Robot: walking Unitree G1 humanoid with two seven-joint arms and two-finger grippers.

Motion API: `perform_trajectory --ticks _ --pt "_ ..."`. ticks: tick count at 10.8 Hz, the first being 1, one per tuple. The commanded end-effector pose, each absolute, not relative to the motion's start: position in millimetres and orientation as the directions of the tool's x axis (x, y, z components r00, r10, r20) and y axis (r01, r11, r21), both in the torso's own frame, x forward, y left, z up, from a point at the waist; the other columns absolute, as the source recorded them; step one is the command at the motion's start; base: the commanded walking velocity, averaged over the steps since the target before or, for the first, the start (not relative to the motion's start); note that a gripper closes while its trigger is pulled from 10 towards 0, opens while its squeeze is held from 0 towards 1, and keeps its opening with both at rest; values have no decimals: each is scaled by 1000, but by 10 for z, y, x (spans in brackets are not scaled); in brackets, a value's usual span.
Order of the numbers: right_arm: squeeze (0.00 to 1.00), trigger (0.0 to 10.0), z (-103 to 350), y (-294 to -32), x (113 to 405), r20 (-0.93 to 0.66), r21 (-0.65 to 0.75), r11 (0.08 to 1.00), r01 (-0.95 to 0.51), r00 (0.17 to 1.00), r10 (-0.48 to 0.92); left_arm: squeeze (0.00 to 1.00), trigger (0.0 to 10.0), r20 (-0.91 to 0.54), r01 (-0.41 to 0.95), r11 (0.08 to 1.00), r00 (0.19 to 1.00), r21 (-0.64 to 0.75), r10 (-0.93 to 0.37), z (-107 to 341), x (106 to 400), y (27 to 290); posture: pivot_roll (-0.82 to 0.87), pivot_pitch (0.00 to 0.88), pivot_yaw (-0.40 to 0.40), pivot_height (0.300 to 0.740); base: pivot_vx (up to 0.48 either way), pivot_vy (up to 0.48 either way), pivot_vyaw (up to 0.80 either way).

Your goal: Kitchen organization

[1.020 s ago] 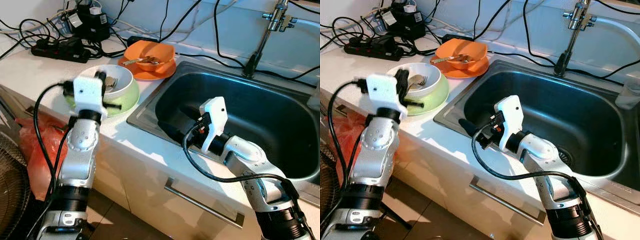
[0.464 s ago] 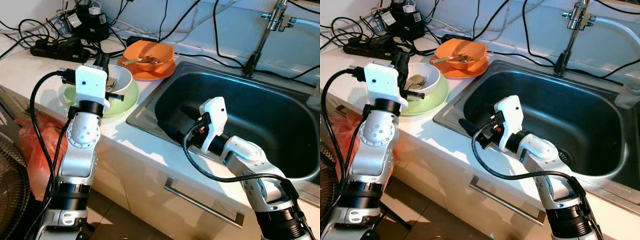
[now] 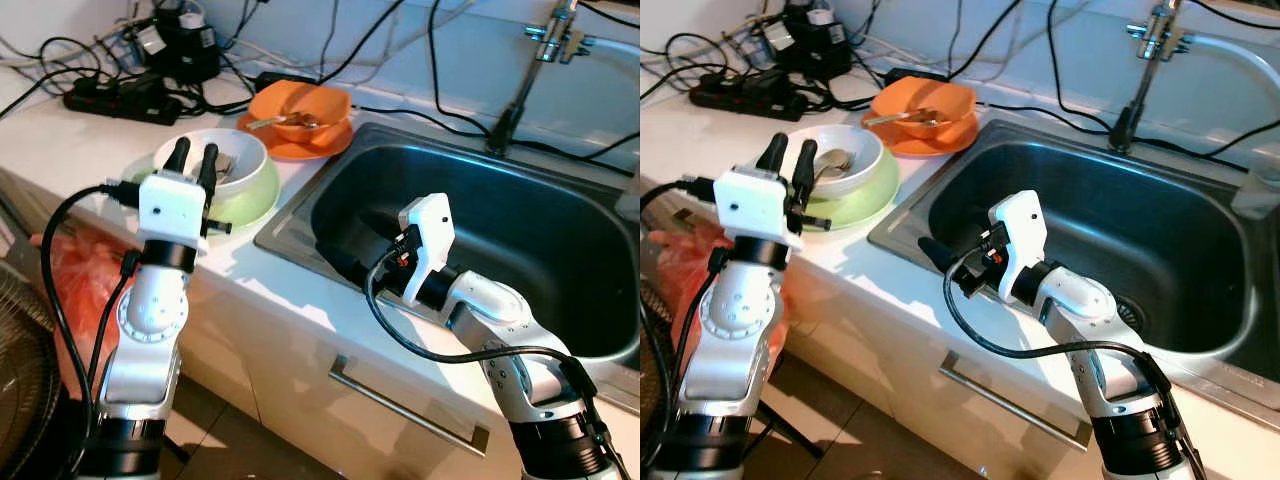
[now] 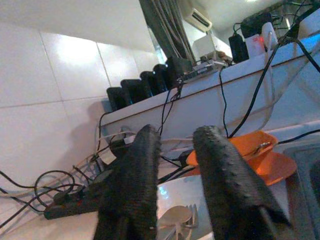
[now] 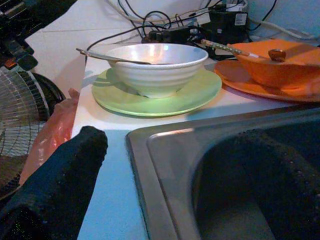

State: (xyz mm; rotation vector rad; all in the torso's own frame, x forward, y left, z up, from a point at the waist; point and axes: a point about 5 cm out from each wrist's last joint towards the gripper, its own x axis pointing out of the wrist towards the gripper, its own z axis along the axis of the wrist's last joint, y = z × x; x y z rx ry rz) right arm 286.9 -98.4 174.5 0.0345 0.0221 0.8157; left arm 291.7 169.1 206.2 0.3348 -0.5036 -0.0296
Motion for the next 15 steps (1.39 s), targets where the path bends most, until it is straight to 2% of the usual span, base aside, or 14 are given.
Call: perform_trajectory --ticks 1,8,14,15 --pt "1000 10000 1780 -969 2897 4 26 678 -734 679 734 1000 10000 477 -41 942 869 334 -132 2089 2878 1652 21 0 -9 740 0 0 0" --pt "1000 10000 1755 -939 2861 -8 32 655 -755 655 755 1000 10000 377 -38 936 920 350 -104 1772 2819 1787 20 0 -13 740 0 0 0" --pt "1000 10000 1759 -950 2854 -8 29 659 -752 659 752 1000 10000 339 -79 925 939 372 -56 1660 2954 1923 9 0 -10 740 0 0 0" --pt "1000 10000 1760 -951 2852 -7 28 662 -749 662 749 706 10000 339 -84 919 939 385 -56 1674 3012 1931 4 0 -5 740 0 0 0"
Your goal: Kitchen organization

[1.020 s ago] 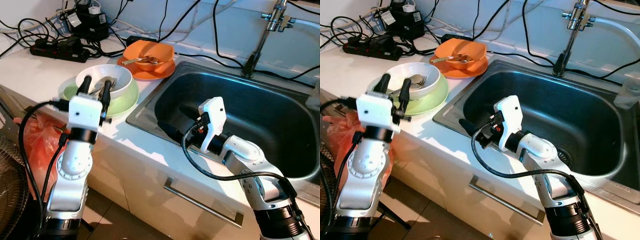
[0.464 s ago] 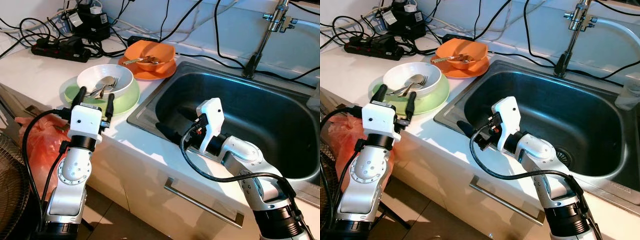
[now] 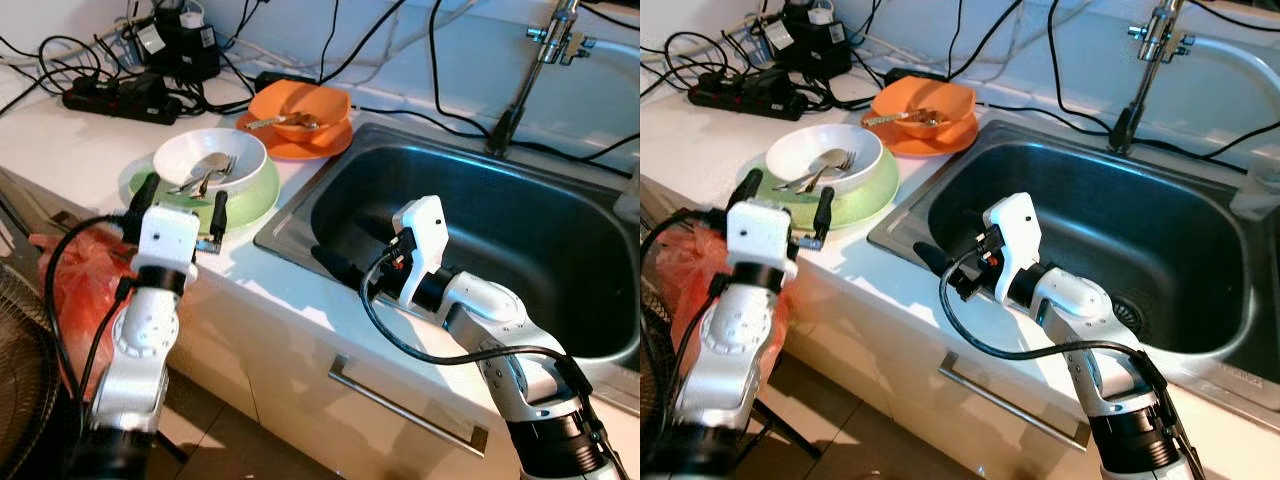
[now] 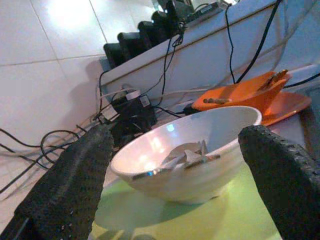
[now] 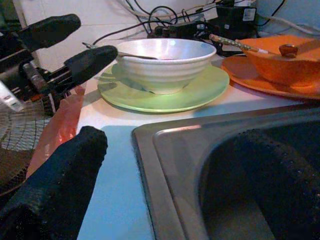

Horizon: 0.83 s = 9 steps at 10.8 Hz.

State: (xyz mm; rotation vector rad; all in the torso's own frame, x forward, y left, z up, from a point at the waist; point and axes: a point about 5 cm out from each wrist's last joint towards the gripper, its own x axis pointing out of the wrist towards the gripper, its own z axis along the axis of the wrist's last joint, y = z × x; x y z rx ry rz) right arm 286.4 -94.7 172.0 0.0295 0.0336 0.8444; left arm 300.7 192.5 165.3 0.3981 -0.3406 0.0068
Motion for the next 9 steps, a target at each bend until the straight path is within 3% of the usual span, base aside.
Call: perform_trajectory --ticks 1,9 --pt "1000 10000 1762 -952 2851 -6 28 664 -747 664 748 0 10000 342 -82 917 938 391 -62 1689 3037 1927 2 0 -2 740 0 0 0" --pt "1000 10000 1761 -964 2832 -6 28 672 -740 672 740 0 10000 366 -30 911 921 411 -135 1716 3129 1767 -13 0 6 740 0 0 0"
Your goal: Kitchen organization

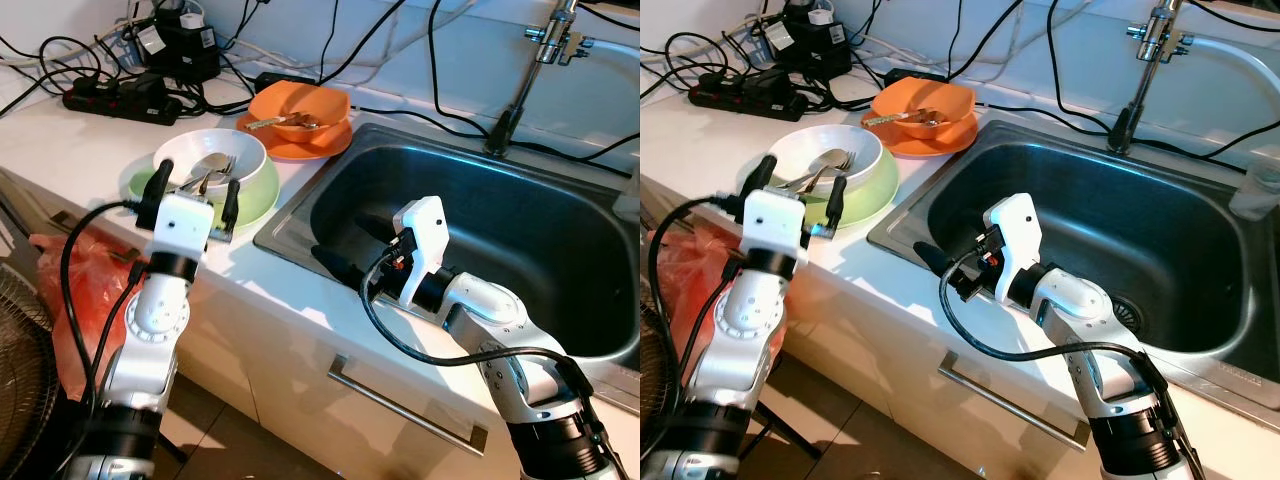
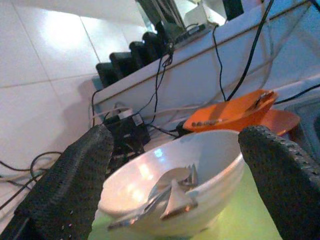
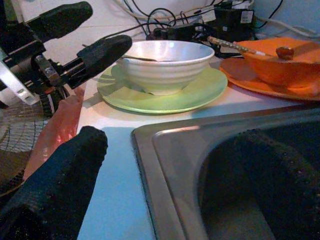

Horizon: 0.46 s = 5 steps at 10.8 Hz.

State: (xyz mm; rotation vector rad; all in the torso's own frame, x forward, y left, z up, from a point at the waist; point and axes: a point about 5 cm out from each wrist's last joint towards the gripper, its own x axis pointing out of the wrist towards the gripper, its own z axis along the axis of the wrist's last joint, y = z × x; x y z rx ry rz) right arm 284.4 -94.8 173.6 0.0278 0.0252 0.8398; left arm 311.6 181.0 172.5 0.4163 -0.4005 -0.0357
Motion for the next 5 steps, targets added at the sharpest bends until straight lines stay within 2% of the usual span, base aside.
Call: perform_trajectory --ticks 1,5 --pt "1000 10000 1761 -965 2828 -6 29 673 -739 673 740 0 10000 365 -25 911 920 413 -140 1712 3138 1757 -14 0 8 740 0 0 0" --pt "1000 10000 1759 -970 2813 -6 33 679 -733 679 734 0 10000 345 -9 910 927 414 -148 1659 3194 1764 -21 0 14 740 0 0 0"
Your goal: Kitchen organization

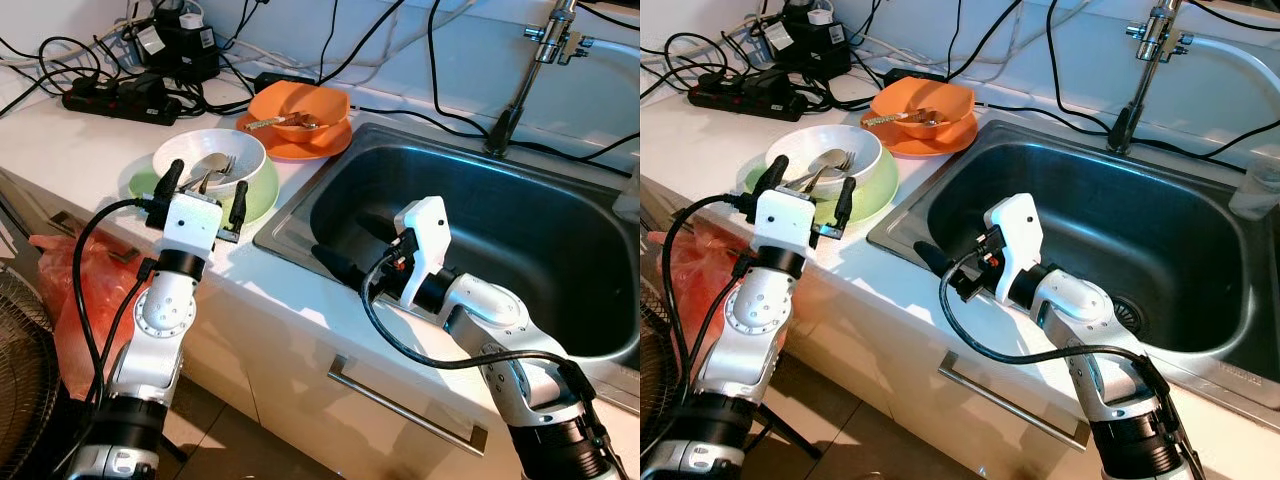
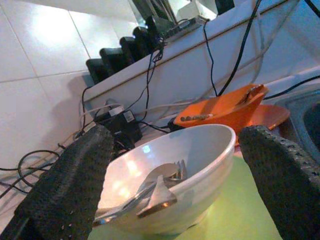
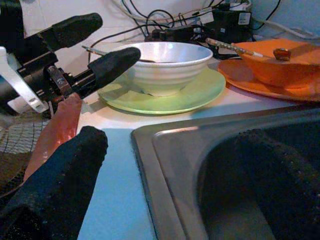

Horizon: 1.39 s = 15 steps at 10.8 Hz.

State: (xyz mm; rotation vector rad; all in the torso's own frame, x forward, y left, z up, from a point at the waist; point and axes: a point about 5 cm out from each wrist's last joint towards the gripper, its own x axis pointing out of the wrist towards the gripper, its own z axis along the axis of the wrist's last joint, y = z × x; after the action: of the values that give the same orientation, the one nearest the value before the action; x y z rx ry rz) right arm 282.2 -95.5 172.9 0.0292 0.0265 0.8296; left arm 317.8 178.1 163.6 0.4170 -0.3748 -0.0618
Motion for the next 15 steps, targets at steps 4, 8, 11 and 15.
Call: perform_trajectory --ticks 4,8,11,15 --pt "1000 10000 1759 -975 2806 -7 33 683 -730 683 731 0 8275 329 -13 910 935 413 -136 1615 3249 1815 -23 0 15 740 0 0 0" --pt "1000 10000 1764 -983 2807 -8 30 685 -728 685 728 0 2118 330 -23 912 936 408 -124 1613 3293 1848 -29 0 14 740 0 0 0" --pt "1000 10000 1767 -985 2812 -7 30 685 -728 685 728 0 0 333 -13 917 934 398 -131 1607 3294 1844 -27 0 13 740 0 0 0" --pt "1000 10000 1769 -996 2822 -9 26 686 -728 686 728 0 0 336 -10 920 932 393 -134 1602 3297 1837 -27 0 9 740 0 0 0"
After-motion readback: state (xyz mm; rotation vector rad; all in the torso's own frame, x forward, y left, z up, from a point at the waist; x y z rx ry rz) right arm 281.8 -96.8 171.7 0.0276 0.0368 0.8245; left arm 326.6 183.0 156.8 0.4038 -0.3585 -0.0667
